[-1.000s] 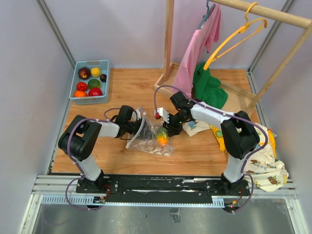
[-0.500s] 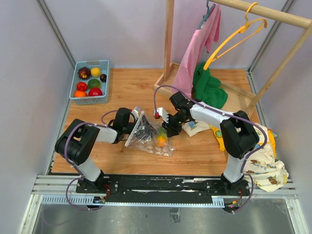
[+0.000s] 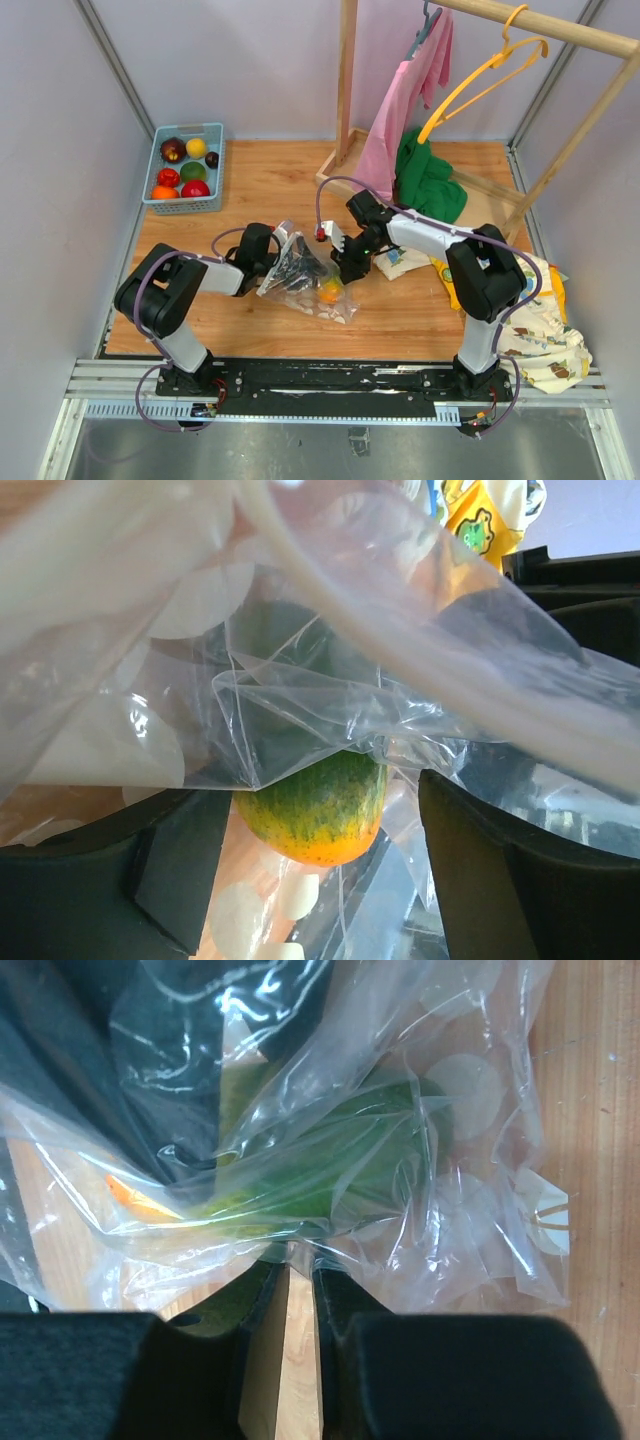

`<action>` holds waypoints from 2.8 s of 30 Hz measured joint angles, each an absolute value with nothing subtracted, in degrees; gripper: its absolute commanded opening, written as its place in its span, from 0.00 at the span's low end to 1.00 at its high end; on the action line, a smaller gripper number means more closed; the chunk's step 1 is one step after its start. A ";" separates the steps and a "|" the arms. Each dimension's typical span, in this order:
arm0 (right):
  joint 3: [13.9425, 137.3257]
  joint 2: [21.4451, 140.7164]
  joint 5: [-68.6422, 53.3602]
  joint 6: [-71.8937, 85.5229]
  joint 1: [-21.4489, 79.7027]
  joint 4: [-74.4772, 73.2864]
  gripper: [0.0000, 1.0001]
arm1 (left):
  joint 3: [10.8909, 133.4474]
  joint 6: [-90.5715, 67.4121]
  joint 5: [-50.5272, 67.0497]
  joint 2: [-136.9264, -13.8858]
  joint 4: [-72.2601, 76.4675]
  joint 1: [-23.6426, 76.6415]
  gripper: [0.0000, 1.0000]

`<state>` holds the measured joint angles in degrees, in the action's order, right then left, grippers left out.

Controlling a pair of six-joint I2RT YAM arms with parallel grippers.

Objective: Open the zip-top bag and remove the fake food
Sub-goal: Pick up the fake fruit from the zipper food storage bag.

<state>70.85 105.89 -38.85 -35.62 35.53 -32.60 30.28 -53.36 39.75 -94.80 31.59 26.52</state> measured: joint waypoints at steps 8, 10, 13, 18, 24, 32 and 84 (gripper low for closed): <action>71.40 108.07 -41.04 -31.53 35.53 -31.18 0.10 | 30.11 -52.36 38.81 -94.80 28.91 27.79 0.80; 71.88 108.55 -41.50 -30.59 35.53 -31.03 0.09 | 30.28 -51.99 38.44 -94.89 27.79 28.21 0.80; 72.69 109.14 -42.28 -28.91 35.53 -30.72 0.07 | 30.98 -51.77 38.13 -95.13 26.83 28.67 0.80; 72.77 109.91 -43.46 -26.39 35.53 -29.87 0.05 | 31.48 -51.66 37.74 -95.24 26.24 28.75 0.80; 72.79 110.80 -44.40 -23.79 35.53 -29.02 0.04 | 32.10 -51.59 37.43 -95.70 25.61 28.75 0.70; 72.79 110.78 -43.90 -22.98 35.53 -28.73 0.09 | 33.17 -50.76 36.91 -95.94 23.77 28.77 0.31; 67.22 99.02 -35.16 -35.55 35.53 -28.62 0.01 | 28.42 -54.04 34.52 -85.10 23.73 23.16 0.07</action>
<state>67.22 99.02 -35.16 -35.55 35.53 -28.62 28.42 -54.04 34.52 -85.10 23.73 23.16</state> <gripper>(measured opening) 0.011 0.632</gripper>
